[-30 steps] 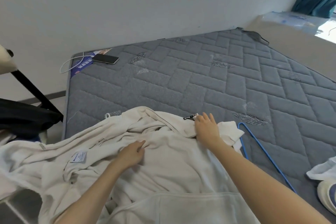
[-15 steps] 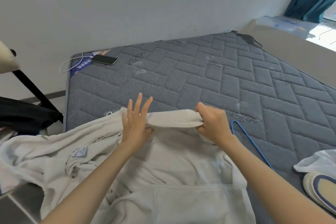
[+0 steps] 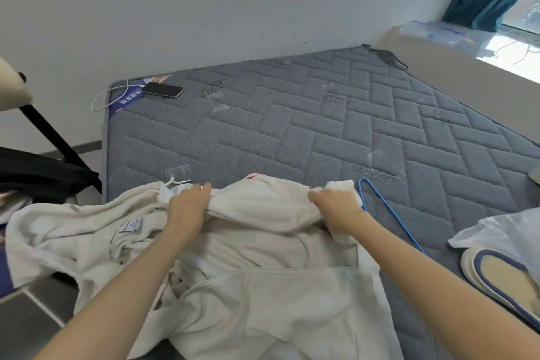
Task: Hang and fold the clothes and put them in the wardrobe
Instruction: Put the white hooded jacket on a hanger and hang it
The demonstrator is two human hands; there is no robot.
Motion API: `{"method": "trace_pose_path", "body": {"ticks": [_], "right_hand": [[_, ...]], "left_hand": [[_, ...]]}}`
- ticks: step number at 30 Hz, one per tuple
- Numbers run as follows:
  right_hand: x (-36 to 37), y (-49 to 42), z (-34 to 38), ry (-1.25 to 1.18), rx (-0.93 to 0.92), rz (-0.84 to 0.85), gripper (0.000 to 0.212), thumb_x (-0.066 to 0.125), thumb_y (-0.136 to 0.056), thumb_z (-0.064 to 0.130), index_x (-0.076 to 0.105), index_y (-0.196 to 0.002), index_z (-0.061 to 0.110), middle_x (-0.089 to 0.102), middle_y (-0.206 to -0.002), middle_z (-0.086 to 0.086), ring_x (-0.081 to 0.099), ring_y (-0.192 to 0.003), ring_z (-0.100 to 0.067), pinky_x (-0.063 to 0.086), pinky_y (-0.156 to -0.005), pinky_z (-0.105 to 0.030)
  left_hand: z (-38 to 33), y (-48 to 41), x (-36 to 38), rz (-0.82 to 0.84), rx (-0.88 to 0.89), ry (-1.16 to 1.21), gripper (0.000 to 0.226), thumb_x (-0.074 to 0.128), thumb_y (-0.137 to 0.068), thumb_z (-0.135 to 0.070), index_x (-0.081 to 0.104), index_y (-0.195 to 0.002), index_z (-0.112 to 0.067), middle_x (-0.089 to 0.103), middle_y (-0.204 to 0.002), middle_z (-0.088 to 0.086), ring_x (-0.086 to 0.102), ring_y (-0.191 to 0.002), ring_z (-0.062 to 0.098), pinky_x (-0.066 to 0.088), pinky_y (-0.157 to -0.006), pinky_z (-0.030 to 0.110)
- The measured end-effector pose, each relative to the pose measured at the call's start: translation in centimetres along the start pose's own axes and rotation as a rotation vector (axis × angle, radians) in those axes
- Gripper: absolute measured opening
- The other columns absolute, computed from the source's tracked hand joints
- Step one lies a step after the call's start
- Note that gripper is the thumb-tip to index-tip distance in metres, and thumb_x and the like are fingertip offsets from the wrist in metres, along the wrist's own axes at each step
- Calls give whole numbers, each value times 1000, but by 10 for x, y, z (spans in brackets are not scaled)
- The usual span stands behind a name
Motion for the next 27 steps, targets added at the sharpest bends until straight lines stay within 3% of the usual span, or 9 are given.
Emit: {"method": "trace_pose_path", "body": {"ticks": [5,7,10,13,17,19,21,24,27], "right_hand": [[-33,11,-15,167,107,-740,24,70,-59,-7,59,-72,10,53,-62,-6,53,-60,-25,34,-43,-28],[-15,22,-15,169,139,-547,26,66,-67,-4,60,-87,10,57,-72,-6,55,-73,-26,44,-58,-33],[46,40,-16,-42,378,137,52,51,-85,9,32,-132,21,46,-125,-7,43,-117,-30,39,-90,-40],[73,55,-8,-276,386,487,79,54,-85,13,6,-147,21,22,-145,-17,45,-121,-40,42,-99,-46],[45,28,-1,-75,283,505,74,64,-81,24,25,-142,11,40,-138,-13,46,-123,-31,42,-92,-35],[26,9,11,-92,215,371,53,57,-86,25,38,-134,12,48,-133,-9,49,-120,-28,42,-89,-34],[9,-12,28,-350,201,132,33,48,-90,17,49,-123,16,56,-125,-5,53,-114,-26,41,-82,-31],[-11,-44,56,-769,153,-54,34,39,-88,5,61,-111,17,63,-120,-3,55,-113,-24,46,-89,-35],[-11,-75,70,-763,134,-132,40,36,-90,2,61,-118,14,59,-128,-8,53,-118,-28,44,-97,-39]], "left_hand": [[-7,3,-17,-136,41,27,40,52,-80,1,46,-117,-13,51,-110,6,57,-98,27,35,-58,33],[-10,11,-1,9,72,54,46,47,-85,-5,38,-129,-17,49,-119,4,53,-108,25,38,-67,34],[-14,28,30,291,80,92,44,49,-86,-12,37,-127,-23,48,-122,4,53,-111,25,42,-80,34],[-15,34,46,423,82,204,44,57,-81,-13,40,-120,-23,44,-121,5,53,-105,25,43,-79,33],[-12,27,49,536,76,388,60,70,-72,-18,42,-125,-26,19,-135,5,38,-120,29,38,-98,30],[-11,23,48,561,33,501,53,66,-77,-21,47,-125,-29,8,-143,7,24,-134,31,26,-109,28],[-9,19,48,542,-18,653,33,52,-88,-22,55,-120,-27,12,-147,7,16,-140,25,20,-111,29],[-5,17,55,464,-76,689,35,44,-93,-29,48,-127,-24,16,-146,6,31,-133,29,24,-109,32],[-1,20,62,383,-102,661,46,57,-86,-38,41,-129,-30,22,-138,6,52,-112,33,34,-105,35]]}}
Point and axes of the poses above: each hand's wrist, its own y-axis away from the middle knuckle, its own x-axis out of the palm, z = x × y, the point moved 2 cm from there along -y, towards the middle knuckle
